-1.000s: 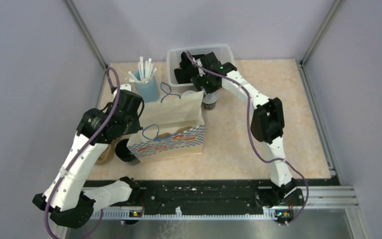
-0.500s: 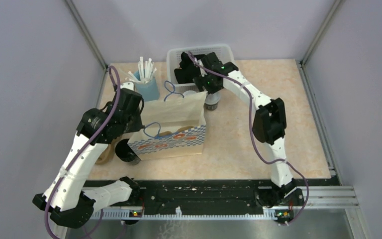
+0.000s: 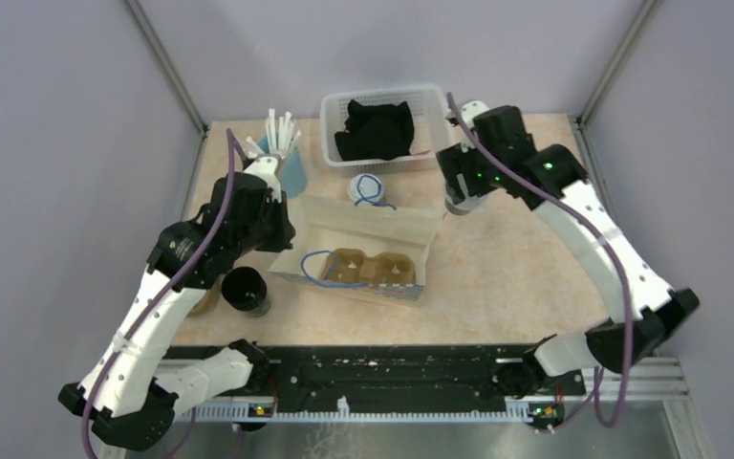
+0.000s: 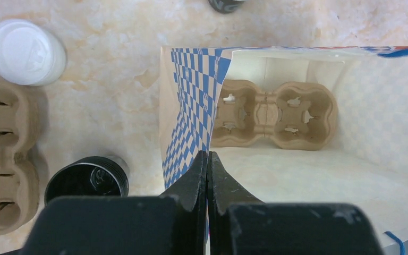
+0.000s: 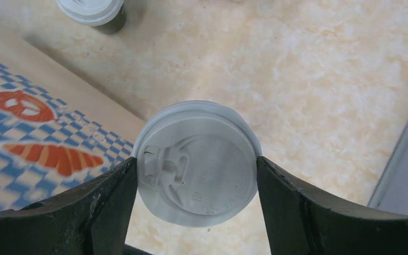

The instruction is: Pack the takeout coffee

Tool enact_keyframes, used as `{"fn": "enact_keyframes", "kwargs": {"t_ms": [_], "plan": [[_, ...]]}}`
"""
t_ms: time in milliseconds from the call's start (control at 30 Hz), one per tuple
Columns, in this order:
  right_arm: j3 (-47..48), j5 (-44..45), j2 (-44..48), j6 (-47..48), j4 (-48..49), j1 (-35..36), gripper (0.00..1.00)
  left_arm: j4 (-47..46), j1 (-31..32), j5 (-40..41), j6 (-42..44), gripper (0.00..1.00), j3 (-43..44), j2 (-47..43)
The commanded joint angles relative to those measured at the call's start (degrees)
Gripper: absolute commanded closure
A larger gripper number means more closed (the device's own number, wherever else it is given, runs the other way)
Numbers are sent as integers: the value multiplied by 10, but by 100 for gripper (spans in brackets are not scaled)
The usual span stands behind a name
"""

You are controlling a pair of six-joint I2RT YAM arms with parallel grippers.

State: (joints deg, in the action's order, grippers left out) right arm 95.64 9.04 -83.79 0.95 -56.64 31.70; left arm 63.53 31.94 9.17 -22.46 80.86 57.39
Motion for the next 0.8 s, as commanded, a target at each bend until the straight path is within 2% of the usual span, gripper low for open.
{"fn": "enact_keyframes", "kwargs": {"t_ms": [0,100,233,433,567,767], "plan": [[34,-5,92,0,-81,-1,27,-53,-2,-29,17,100,-25,-24],[98,-81,133,9,-110,3,31,-53,-2,-39,8,100,-35,-26],[142,-247,175,-1,-88,15,34,-54,-2,-45,-10,100,-44,-29],[113,-394,199,-88,26,25,37,-46,-2,-47,-18,100,-39,-27],[106,-383,176,-88,58,78,39,-60,-1,-57,-6,100,-23,-21],[100,-268,132,-21,45,191,39,-123,-1,-117,23,100,-25,-32]]}}
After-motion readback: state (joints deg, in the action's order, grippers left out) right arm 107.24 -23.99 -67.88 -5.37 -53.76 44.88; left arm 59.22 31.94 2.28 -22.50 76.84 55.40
